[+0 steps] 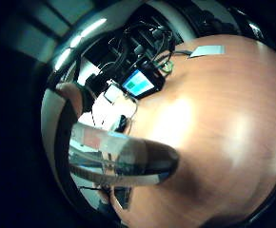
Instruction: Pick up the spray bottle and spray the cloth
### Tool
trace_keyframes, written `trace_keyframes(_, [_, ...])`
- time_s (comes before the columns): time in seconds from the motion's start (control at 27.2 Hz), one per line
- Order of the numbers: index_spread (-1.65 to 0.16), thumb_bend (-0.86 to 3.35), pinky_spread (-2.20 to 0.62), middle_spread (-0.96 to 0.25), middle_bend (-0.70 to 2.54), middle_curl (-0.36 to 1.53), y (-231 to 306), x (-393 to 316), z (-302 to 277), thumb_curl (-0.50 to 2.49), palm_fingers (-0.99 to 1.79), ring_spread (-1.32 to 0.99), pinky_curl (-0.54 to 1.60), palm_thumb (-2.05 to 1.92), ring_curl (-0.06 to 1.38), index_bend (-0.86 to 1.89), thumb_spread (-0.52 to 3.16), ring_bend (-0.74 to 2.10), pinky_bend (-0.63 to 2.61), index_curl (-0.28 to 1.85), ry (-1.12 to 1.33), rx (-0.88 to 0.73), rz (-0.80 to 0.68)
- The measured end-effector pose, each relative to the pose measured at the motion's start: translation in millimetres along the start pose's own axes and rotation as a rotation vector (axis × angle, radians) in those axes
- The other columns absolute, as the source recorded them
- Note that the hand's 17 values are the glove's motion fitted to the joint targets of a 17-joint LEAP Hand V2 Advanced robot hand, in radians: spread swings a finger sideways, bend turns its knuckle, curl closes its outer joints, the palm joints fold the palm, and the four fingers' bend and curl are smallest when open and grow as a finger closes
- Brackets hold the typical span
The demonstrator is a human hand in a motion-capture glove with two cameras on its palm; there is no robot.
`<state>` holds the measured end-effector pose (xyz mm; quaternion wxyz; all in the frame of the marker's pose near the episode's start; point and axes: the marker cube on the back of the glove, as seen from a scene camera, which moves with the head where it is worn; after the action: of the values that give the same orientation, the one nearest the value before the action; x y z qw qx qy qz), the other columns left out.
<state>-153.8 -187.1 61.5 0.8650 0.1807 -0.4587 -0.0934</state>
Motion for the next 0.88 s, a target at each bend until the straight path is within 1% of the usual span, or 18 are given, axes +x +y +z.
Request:
trace_keyframes(0.11, [-0.28,-0.02,-0.15,-0.21,0.42,0.55,5.3,6.5,5.7,0.48,1.04,-0.17,0.38,0.83,0.45,0.15,1.24,0.6,0.37,0.41,0.012,-0.033,0.041])
trace_keyframes(0.18, [-0.28,-0.01,-0.09,-0.21,0.4,0.54,10.4,12.9,8.1,0.48,0.94,-0.16,0.38,0.83,0.44,0.14,1.23,0.56,0.33,0.41,0.037,-0.061,0.066])
trace_keyframes(0.33, [-0.3,-0.02,0.01,-0.19,0.32,0.51,21.2,25.4,11.3,0.47,0.75,-0.14,0.39,0.82,0.43,0.09,1.2,0.49,0.36,0.39,0.101,-0.137,0.125])
trace_keyframes(0.52, [-0.31,-0.07,0.11,-0.12,0.21,0.47,26.6,19.3,12.9,0.43,0.51,-0.1,0.39,0.73,0.41,0.05,1.14,0.42,0.42,0.34,0.221,-0.197,0.151])
trace_keyframes(0.7, [-0.32,-0.08,0.2,-0.09,0.22,0.45,25.9,9.5,12.3,0.38,0.4,-0.06,0.36,0.58,0.37,0.12,1.08,0.36,0.34,0.31,0.302,-0.252,0.149])
trace_keyframes(0.88, [-0.34,-0.06,0.25,-0.05,0.21,0.43,25.7,2.0,-5.6,0.35,0.34,-0.02,0.34,0.5,0.34,0.16,1.05,0.3,0.3,0.31,0.404,-0.31,0.15])
